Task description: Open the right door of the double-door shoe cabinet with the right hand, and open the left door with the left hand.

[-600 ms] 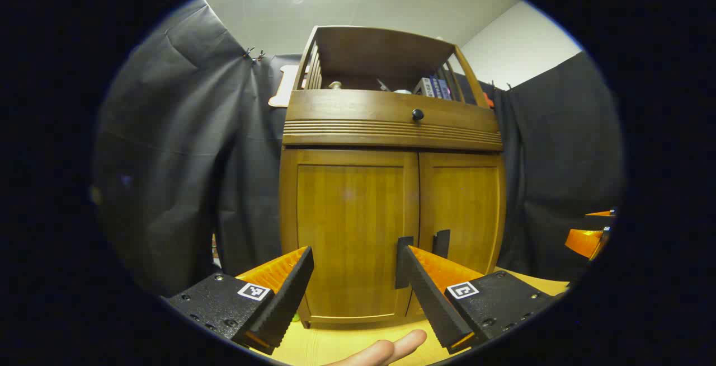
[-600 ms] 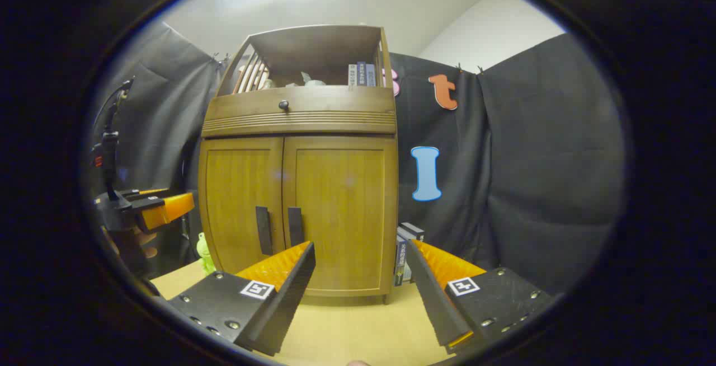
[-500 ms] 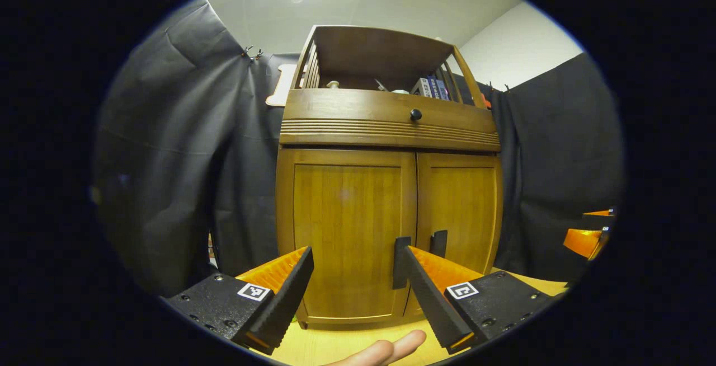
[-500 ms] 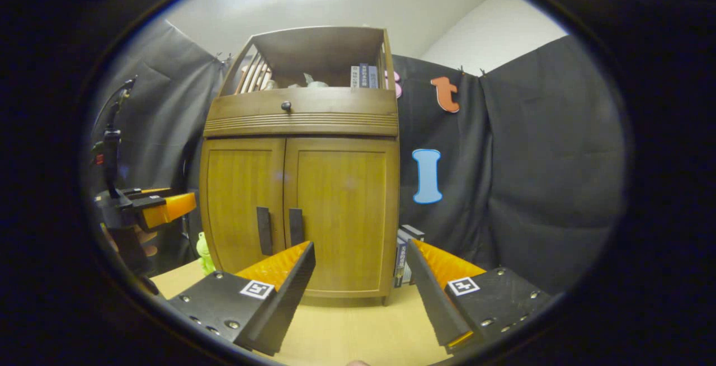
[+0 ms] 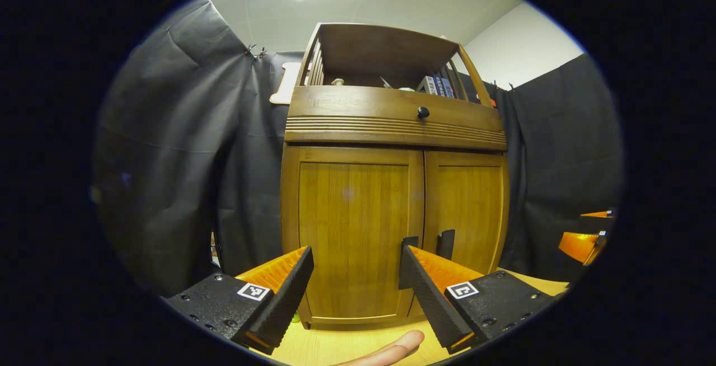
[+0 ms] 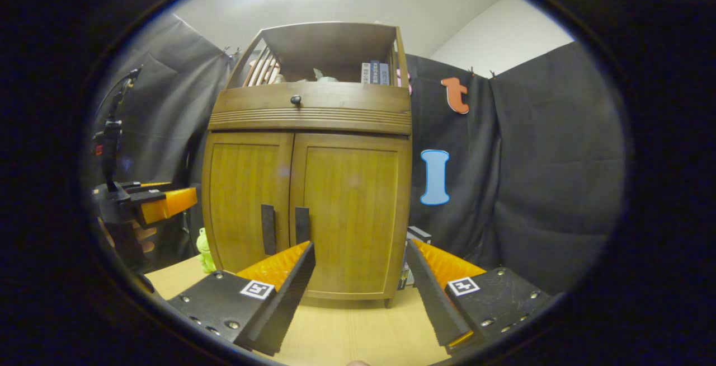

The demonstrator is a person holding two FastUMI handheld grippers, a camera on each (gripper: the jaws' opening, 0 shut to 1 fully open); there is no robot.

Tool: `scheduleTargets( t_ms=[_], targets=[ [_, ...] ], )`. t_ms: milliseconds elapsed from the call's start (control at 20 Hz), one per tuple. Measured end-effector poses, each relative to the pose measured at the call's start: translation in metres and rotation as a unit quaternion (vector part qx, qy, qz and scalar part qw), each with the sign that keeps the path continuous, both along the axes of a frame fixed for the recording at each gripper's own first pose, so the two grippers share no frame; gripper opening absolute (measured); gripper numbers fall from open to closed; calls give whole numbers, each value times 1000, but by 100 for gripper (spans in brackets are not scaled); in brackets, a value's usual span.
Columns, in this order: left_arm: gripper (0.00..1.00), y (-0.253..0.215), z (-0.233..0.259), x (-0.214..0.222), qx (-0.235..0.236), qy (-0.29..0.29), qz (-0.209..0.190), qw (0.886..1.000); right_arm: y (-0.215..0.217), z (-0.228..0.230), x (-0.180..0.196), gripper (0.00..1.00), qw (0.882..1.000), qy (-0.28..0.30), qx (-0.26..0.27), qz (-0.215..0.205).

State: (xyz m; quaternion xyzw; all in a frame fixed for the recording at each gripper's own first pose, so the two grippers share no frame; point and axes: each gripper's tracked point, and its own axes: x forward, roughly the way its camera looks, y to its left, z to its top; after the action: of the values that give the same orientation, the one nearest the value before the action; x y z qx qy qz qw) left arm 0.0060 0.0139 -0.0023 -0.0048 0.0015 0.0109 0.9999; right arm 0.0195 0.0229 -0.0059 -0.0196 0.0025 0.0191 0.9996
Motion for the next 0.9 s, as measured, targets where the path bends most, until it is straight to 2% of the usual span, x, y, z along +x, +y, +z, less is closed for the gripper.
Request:
scheduleTargets(
  t_ms=[200,300,400,550,800,900],
  targets=[
    [99,7,4,-2,-4,-7,5,1000,10,-5,12,99,1000,1,-2,11],
    [99,9,3,0,-8,-6,1,1000,12,-7,25,100,1000,6,-10,15],
    [99,11,0,3,-16,-1,-4,1000,21,-6,40,94,999,2,-25,28],
    [99,17,-6,7,-20,10,1,1000,31,-9,64,97,999,-2,-45,29],
    [99,22,-6,12,-23,9,4,1000,80,-35,109,95,998,18,-16,55],
    [99,24,-8,16,-21,11,6,1000,89,-47,132,98,999,25,-16,44]
  ],
)
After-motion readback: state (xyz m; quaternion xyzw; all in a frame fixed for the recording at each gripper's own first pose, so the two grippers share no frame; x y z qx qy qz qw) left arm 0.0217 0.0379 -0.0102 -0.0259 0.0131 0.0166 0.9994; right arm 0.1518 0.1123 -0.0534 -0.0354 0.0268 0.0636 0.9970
